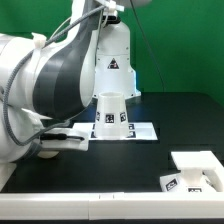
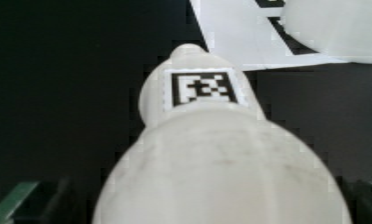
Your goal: Assemble lamp
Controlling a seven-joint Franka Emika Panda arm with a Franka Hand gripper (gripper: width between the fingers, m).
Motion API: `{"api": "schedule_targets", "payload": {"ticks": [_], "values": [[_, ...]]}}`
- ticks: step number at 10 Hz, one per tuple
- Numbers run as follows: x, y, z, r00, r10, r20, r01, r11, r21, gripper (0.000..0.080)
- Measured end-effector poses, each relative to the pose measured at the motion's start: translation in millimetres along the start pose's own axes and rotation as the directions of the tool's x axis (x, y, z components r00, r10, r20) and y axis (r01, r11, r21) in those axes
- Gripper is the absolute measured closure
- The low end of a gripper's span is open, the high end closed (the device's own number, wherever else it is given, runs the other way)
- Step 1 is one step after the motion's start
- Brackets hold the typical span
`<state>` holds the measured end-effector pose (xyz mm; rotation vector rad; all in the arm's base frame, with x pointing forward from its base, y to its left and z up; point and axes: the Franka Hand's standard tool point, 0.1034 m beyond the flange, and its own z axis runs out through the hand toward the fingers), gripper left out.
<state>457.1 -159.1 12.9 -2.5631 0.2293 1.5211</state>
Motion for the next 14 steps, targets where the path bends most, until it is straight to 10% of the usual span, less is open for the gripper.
{"api": "schedule_targets", "payload": {"ticks": [7,12,14], "values": [[-6.4,-9.4,-8.9,1.0,-0.003,-0.007,0.003,1.0,-0.006,0.0225],[-77.9,-111.7,-117.5,0.943,-0.077,-0.324,0.066,0.997,-0.044,0.0223],[-78.2,-120.8,-131.2,0.846,-0.116,-0.52,0.089,0.993,-0.077,0.0223]]}}
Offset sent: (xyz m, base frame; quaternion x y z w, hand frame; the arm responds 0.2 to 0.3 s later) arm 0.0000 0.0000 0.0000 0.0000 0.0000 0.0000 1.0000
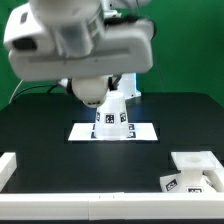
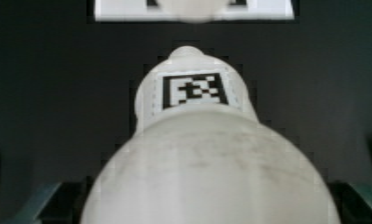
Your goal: Assemble lamp
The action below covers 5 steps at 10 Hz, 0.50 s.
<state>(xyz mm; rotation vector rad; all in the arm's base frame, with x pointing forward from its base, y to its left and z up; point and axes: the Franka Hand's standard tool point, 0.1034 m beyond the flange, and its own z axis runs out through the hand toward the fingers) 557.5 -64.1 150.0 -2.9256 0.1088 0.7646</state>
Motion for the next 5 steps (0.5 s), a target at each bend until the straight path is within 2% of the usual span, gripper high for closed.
{"api": "schedule_targets", "payload": {"ticks": [1,2,3,4,5], "values": [[0.4,3.3,3.4,0.999,0.006,-0.043,-0.006,1.0,-0.001,0.0223],[7.8,3.2,-2.3,0.99,0.003,-0.144,-0.005,1.0,-0.011,0.0223],[8.4,-1.8,-5.8,0.974,0.005,-0.225,-0.01,1.0,-0.018,0.0223],[7.6,-24.2,-13.2,0.951,0.008,-0.308,-0.02,0.999,-0.036,0.0223],[8.6,-54.8,-24.2,0.928,-0.01,-0.373,-0.014,0.998,-0.063,0.0223]]}}
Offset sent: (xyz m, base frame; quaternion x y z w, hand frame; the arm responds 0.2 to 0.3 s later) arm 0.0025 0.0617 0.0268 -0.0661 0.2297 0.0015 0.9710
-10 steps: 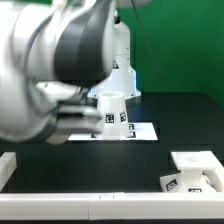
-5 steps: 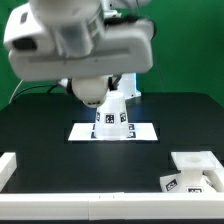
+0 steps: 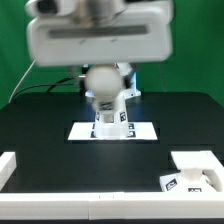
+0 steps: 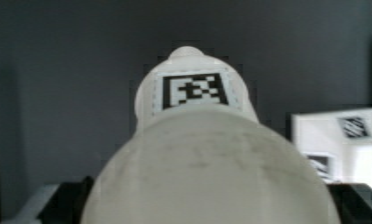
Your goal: Assemble lamp
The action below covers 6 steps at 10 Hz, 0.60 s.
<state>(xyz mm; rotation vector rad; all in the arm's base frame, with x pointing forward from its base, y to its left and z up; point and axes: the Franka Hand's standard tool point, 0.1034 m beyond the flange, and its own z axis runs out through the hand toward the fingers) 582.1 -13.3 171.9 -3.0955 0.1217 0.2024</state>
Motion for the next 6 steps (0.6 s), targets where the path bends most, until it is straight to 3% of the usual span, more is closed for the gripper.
{"api": "schedule_targets", "payload": {"ticks": [2,3,6], "values": [[16.1,-49.1,-17.3,0.994,0.017,-0.112,-0.019,1.0,-0.015,0.0223],[23.2,-58.8,-21.0,0.98,0.002,-0.197,-0.004,1.0,-0.009,0.0223],[28.6,-56.5,-16.5,0.923,0.004,-0.384,-0.003,1.0,0.002,0.0223]]}}
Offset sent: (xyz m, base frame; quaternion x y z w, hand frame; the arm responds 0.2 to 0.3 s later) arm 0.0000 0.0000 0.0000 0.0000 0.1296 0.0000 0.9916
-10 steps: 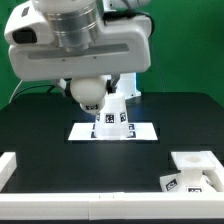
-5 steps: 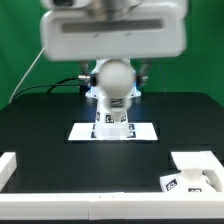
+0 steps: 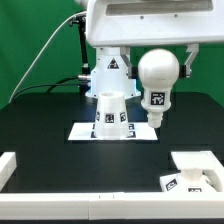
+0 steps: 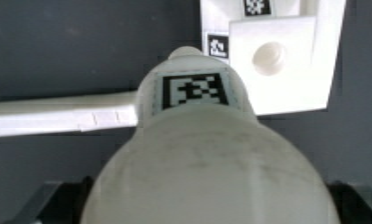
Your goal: Assemble lamp
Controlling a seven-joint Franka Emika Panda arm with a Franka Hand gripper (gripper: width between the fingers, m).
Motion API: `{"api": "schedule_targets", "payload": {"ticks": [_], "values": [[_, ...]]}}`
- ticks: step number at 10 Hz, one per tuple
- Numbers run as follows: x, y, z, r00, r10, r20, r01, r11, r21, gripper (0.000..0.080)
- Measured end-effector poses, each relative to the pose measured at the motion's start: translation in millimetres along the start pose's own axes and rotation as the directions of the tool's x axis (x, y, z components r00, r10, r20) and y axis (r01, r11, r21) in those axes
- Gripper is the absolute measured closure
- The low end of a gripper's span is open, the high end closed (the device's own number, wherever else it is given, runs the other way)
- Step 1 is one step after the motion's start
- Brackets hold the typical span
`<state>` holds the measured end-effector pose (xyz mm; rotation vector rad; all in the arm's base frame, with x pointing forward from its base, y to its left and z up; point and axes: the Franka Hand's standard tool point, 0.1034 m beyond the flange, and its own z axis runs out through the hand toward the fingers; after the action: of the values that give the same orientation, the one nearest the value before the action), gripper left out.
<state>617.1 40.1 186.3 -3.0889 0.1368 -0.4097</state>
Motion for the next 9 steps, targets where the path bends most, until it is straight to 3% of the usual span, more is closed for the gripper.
{"api": "schedule_targets", "payload": {"ticks": [1,2,4,5,9], "values": [[0.2,-0.5,2.9,0.998,-0.003,-0.063,0.003,1.0,0.002,0.0223],[-5.3,-1.2,5.1,1.0,-0.004,-0.027,0.004,1.0,0.0,0.0223],[-0.5,-37.5,5.7,0.996,0.022,-0.085,-0.019,0.999,0.035,0.0223],[-2.0,-46.5,8.5,0.996,0.01,-0.092,-0.006,0.999,0.039,0.0223],[-2.2,-43.3,10.4,0.996,0.009,-0.089,-0.006,0.999,0.035,0.0223]]}}
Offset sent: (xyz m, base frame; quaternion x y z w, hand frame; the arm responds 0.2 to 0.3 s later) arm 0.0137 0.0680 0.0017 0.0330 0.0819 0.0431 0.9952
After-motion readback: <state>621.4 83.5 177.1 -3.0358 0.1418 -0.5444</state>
